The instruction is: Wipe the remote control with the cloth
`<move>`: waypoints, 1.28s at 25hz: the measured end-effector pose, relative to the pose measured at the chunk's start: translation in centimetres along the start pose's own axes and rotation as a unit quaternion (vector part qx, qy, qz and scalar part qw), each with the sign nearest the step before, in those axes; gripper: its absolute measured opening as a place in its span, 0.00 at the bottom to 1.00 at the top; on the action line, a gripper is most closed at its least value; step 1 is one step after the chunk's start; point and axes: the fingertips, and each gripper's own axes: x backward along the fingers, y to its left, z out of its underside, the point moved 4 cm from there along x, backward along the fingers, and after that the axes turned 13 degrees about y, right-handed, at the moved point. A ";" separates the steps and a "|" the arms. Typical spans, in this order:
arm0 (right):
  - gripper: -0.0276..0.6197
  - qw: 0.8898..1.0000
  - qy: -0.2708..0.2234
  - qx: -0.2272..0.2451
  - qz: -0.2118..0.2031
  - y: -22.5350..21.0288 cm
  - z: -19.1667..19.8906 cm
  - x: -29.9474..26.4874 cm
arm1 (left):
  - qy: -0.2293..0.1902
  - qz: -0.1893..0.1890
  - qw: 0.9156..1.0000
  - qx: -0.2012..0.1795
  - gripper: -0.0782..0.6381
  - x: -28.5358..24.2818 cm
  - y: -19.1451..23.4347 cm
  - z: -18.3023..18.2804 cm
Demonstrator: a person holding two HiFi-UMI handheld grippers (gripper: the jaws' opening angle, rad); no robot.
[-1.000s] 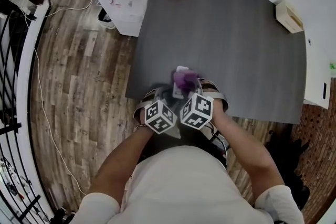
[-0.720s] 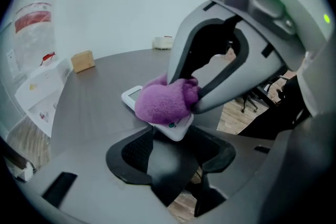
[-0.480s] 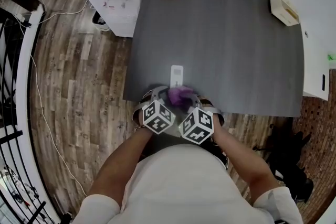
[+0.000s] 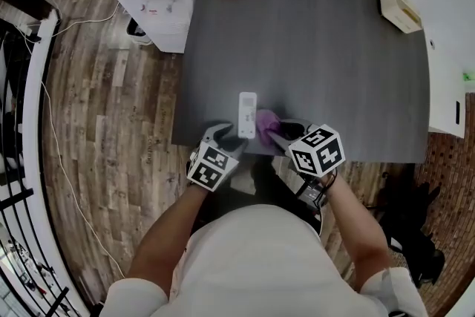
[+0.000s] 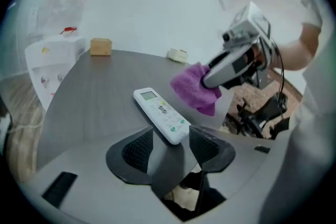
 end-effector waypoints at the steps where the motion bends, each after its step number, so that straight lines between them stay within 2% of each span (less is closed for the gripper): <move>1: 0.21 1.000 -0.004 -0.020 0.010 -0.8 0.0 -0.1 | -0.012 0.017 0.999 0.029 0.41 0.3 0.3 -0.1; 3: 0.21 0.998 -0.001 -0.046 0.041 -1.9 0.1 -1.0 | -0.028 0.048 0.995 0.083 0.41 0.6 1.1 -0.4; 6: 0.21 0.996 0.023 -0.057 0.071 -2.3 0.4 -3.2 | -0.029 0.095 0.984 0.150 0.41 0.2 2.1 -1.5; 8: 0.21 0.995 0.023 -0.065 0.067 -2.0 0.4 -4.4 | -0.014 0.123 0.974 0.192 0.41 -0.4 2.3 -2.1; 11: 0.21 0.995 0.005 -0.084 0.048 -1.9 0.4 -4.8 | 0.004 0.141 0.958 0.248 0.41 -1.2 2.7 -2.5; 13: 0.21 0.994 -0.013 -0.108 0.020 -2.1 0.5 -4.9 | -0.005 0.158 0.941 0.301 0.41 -1.4 3.0 -2.7; 16: 0.21 0.986 -0.041 -0.157 -0.026 -2.9 0.9 -4.7 | -0.043 0.205 0.900 0.383 0.41 -1.5 3.2 -3.1; 18: 0.21 0.980 -0.055 -0.184 -0.043 -3.3 1.0 -4.5 | -0.068 0.233 0.877 0.414 0.41 -1.4 3.3 -3.3; 20: 0.21 0.979 -0.057 -0.190 -0.041 -3.5 1.1 -4.3 | -0.090 0.255 0.862 0.428 0.41 -1.3 3.5 -3.4; 21: 0.21 0.981 -0.053 -0.182 -0.030 -3.5 1.1 -4.2 | -0.098 0.261 0.860 0.428 0.41 -1.2 3.5 -3.5; 22: 0.21 0.985 -0.044 -0.167 -0.012 -3.4 1.1 -4.1 | -0.103 0.262 0.862 0.421 0.41 -1.1 3.5 -3.6; 23: 0.21 0.989 -0.032 -0.146 0.014 -3.3 1.1 -4.0 | -0.102 0.255 0.870 0.409 0.40 -1.1 3.3 -3.7; 26: 0.21 0.992 0.007 -0.075 0.097 -2.9 0.7 -3.9 | -0.082 0.219 0.900 0.368 0.40 -1.4 2.6 -3.9; 29: 0.21 0.990 0.012 -0.055 0.128 -2.9 0.3 -3.6 | -0.071 0.189 0.913 0.356 0.40 -1.5 2.4 -3.7; 32: 0.21 0.990 -0.011 -0.025 0.141 -2.7 -0.5 -2.4 | -0.060 0.168 0.924 0.339 0.40 -1.2 2.3 -3.1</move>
